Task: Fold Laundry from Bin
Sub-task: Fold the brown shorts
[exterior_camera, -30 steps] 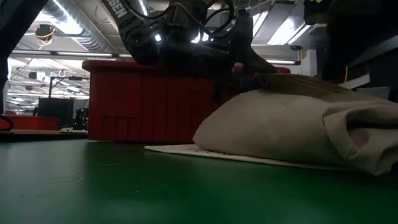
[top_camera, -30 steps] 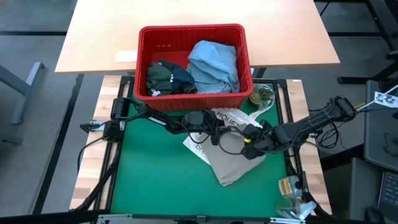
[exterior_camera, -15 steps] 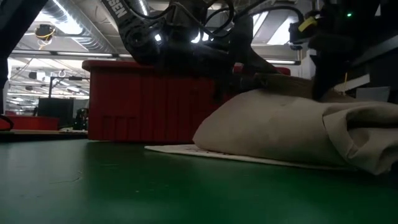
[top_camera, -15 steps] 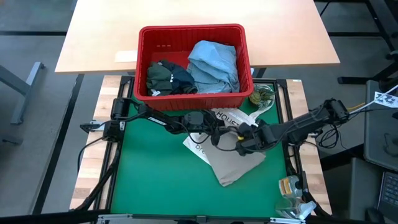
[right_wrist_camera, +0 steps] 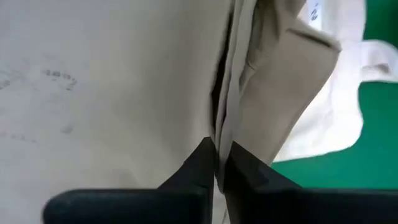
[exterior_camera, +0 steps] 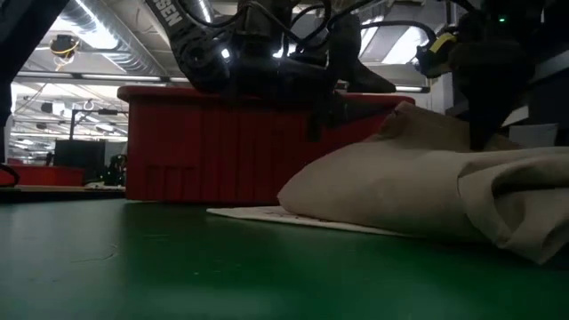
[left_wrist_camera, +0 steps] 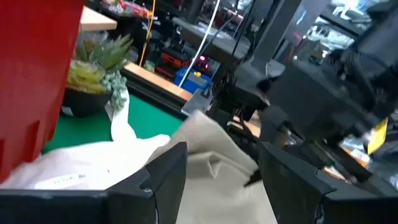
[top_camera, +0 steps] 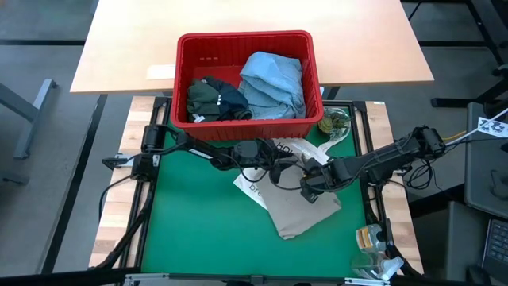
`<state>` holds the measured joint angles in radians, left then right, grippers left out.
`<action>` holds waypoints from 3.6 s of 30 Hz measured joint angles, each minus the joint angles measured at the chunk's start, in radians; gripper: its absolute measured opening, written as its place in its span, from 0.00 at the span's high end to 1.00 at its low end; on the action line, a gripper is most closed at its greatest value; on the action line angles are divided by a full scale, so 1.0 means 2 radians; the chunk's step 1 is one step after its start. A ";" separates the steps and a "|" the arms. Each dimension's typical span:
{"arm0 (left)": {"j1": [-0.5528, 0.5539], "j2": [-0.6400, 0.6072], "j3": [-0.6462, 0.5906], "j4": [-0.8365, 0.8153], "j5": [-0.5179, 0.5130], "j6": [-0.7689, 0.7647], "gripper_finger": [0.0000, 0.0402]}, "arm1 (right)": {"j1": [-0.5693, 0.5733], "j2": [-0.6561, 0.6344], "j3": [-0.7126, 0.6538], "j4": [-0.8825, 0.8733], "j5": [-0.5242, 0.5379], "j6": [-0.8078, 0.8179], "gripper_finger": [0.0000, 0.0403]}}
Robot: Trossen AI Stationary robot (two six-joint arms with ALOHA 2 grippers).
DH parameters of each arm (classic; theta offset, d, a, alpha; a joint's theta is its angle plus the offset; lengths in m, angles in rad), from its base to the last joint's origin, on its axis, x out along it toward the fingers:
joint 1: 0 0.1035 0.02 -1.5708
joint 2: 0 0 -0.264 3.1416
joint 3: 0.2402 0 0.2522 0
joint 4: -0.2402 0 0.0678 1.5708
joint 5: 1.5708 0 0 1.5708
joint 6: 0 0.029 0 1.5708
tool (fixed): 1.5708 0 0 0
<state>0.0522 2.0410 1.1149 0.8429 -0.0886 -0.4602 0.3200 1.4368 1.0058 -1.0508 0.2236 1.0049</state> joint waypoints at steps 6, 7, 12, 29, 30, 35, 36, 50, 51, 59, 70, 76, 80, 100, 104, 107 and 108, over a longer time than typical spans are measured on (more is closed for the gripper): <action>0.000 0.000 0.000 0.000 0.001 -0.002 0.49 | 0.000 0.000 0.000 -0.021 0.029 0.005 0.97; -0.001 0.000 0.000 0.000 0.003 -0.002 0.49 | 0.000 0.000 0.000 -0.026 0.038 0.005 0.96; -0.004 0.000 0.000 -0.001 0.020 0.001 0.48 | 0.000 0.000 0.000 -0.040 0.048 0.005 0.94; -0.011 0.000 0.000 -0.002 0.037 0.065 0.54 | 0.000 0.000 0.000 -0.053 0.039 0.004 0.94; -0.011 0.000 0.000 -0.002 0.037 0.065 0.54 | 0.000 0.000 0.000 -0.059 0.037 0.004 0.94; -0.011 -0.002 0.000 -0.004 0.039 0.065 0.57 | 0.000 0.000 0.001 -0.085 0.036 0.006 0.94; -0.011 -0.003 0.000 -0.005 0.039 0.065 0.58 | 0.000 0.000 0.001 -0.087 0.036 0.006 0.93; -0.012 -0.035 0.001 -0.041 0.048 0.080 0.61 | 0.000 -0.001 0.008 -0.097 0.000 -0.017 0.59; -0.013 -0.037 0.001 -0.054 0.054 0.079 0.61 | 0.000 -0.001 0.015 -0.106 -0.005 -0.020 0.58; -0.034 -0.039 0.000 -0.134 0.095 0.080 0.61 | 0.000 -0.002 0.101 -0.188 0.046 -0.022 0.58; -0.070 -0.039 0.000 -0.269 0.067 0.114 0.61 | 0.000 -0.001 0.070 -0.034 0.122 -0.110 0.58; -0.090 -0.039 0.000 -0.349 0.007 0.123 0.61 | 0.000 -0.001 -0.005 0.066 0.169 -0.108 0.58; -0.100 -0.038 0.000 -0.382 -0.027 0.143 0.61 | -0.002 -0.001 -0.058 0.087 0.200 -0.050 0.58; -0.101 -0.052 0.000 -0.403 -0.043 0.144 0.61 | -0.003 -0.003 -0.111 0.072 0.130 0.017 0.58; -0.100 -0.076 0.000 -0.402 -0.043 0.144 0.61 | -0.003 -0.004 -0.059 0.028 0.159 -0.002 0.58; -0.100 -0.087 0.000 -0.401 -0.058 0.144 0.61 | -0.003 -0.004 -0.030 0.030 0.190 -0.023 0.58; -0.100 -0.089 0.000 -0.399 -0.065 0.144 0.61 | -0.003 -0.004 -0.023 0.034 0.200 -0.030 0.58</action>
<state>-0.1482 1.8636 1.1145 0.0443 -0.2193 -0.1726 0.3134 1.4281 0.9603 -0.9824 0.6242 0.9456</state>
